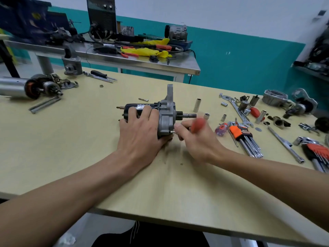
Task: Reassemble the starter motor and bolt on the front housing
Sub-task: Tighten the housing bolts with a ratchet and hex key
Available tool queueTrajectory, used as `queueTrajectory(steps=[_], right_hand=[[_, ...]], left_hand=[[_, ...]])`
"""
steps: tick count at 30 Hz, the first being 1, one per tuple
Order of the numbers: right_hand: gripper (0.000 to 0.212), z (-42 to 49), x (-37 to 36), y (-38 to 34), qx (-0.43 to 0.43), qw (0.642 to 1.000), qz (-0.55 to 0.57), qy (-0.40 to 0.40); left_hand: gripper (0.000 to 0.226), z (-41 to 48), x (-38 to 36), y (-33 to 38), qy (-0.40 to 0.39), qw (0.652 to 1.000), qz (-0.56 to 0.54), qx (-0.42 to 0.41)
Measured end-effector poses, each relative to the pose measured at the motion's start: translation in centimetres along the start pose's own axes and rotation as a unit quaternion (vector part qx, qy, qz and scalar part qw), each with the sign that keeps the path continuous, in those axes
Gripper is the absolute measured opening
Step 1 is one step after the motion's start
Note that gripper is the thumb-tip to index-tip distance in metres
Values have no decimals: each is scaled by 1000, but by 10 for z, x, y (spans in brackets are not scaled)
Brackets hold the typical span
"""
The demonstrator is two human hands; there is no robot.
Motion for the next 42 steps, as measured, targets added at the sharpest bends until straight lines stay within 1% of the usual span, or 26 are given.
queueTrajectory(steps=[1,2,3,5,6,7,8,9,11,14,17,20,24,26,27,29,31,32,33,34,35,37,38,39,40,42], right_hand=[[43,0,-1,0,-155,985,78,0],[41,-2,-2,1,-306,940,147,-26],[38,-4,-2,1,-401,891,203,-60],[35,-8,-2,-7,-449,851,251,-102],[35,-9,-1,-10,-426,870,227,-102],[37,-8,0,-10,-356,915,169,-87],[40,-5,2,-12,-239,966,79,-63],[42,-3,5,-18,-109,993,-20,-44],[44,3,10,-21,78,984,-156,-43],[40,6,14,-16,225,950,-212,-52],[34,4,13,-7,316,920,-219,-80],[34,7,10,1,323,920,-211,-73],[42,4,4,0,191,977,-93,-12],[42,2,1,2,24,1000,4,-20],[42,3,1,3,-103,991,80,-16],[40,2,-2,8,-309,936,159,-54],[38,3,-3,9,-370,906,194,-71],[38,3,-1,7,-346,920,170,-73],[38,2,0,4,-274,949,138,-73],[40,4,1,1,-140,985,79,-57],[41,5,4,-2,27,999,6,-32],[37,5,10,-4,295,941,-161,-46],[33,8,13,-2,359,908,-203,-77],[31,11,14,-1,375,894,-225,-93],[30,13,14,0,363,900,-222,-95],[34,10,12,1,304,934,-172,-71]], left_hand=[[60,0,0,0,-2,1000,-1,0],[60,0,0,0,-5,1000,0,1],[60,-1,0,0,-5,1000,2,-1],[62,-1,0,-1,2,1000,5,-5],[62,-1,1,-1,4,1000,4,-3],[62,-1,0,-1,3,1000,3,-3],[61,-1,-1,-1,1,1000,5,-4],[59,0,-2,0,0,1000,8,-2],[57,0,0,0,6,1000,-2,7],[59,-1,0,0,14,1000,-7,3],[60,-1,0,-1,6,1000,-4,-1],[61,-2,0,-1,3,1000,-5,4],[62,-1,1,0,9,1000,-1,3],[62,0,-1,2,12,1000,7,0],[63,0,-1,2,15,1000,11,0],[62,-1,0,2,17,1000,13,1],[62,-2,0,1,20,1000,15,-1],[62,-2,0,0,22,1000,13,-2],[61,-2,1,1,23,1000,11,-2],[60,-2,2,0,24,1000,8,-2],[59,-2,2,1,24,1000,7,-2],[58,-3,3,1,20,1000,8,0],[58,-3,3,1,18,1000,9,0],[59,-4,3,1,16,1000,10,-1],[59,-4,2,1,17,1000,12,-2],[57,-3,2,1,19,1000,14,0]])
Point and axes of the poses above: each hand's wrist, its own z-axis towards the middle knuckle, its own x-axis out of the back of the hand, y = z × x, the point moved 3 cm from there along z, towards the middle knuckle, and after that the axes turned 9 degrees about z, right-handed, at the moved point
